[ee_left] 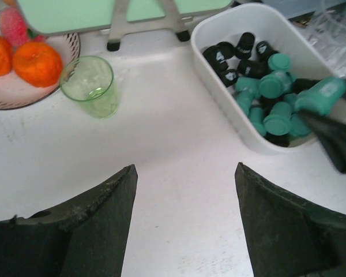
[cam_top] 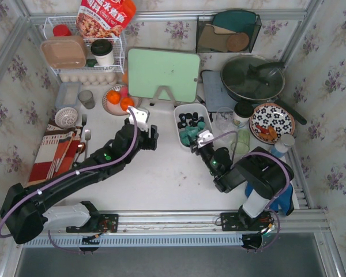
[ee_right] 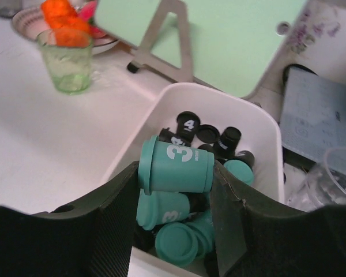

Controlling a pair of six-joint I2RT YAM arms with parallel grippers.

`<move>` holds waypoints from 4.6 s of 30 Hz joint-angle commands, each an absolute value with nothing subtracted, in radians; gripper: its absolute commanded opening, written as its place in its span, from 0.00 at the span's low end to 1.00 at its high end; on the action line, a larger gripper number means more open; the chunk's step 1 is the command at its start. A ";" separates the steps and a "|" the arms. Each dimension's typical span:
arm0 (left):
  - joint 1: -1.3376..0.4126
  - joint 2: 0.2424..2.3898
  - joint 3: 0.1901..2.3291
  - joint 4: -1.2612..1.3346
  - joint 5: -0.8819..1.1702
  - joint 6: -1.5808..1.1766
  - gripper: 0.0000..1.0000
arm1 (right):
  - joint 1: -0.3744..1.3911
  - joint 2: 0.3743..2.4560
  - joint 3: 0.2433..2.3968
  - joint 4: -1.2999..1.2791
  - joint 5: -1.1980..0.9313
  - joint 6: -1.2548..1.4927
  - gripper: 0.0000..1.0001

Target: Mix the coffee capsules in the storage basket

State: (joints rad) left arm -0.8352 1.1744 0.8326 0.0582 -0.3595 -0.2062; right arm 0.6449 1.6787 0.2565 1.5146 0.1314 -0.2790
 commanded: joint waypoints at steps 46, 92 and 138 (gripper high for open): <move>-0.693 1.011 0.578 0.150 -0.817 0.066 0.75 | 0.133 1.486 0.146 1.393 0.299 -0.014 1.00; 0.000 1.500 0.435 0.730 0.046 0.055 0.99 | 0.118 1.550 0.178 1.394 0.239 -0.018 1.00; 0.000 1.500 0.434 0.732 0.046 0.055 0.99 | 0.116 1.550 0.183 1.387 0.236 -0.017 1.00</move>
State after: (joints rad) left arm -0.0002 1.5032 0.4294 0.7120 0.0376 0.0502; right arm 0.1165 1.5463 0.1761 1.3628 0.2325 -0.0242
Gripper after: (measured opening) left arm 0.991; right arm 0.997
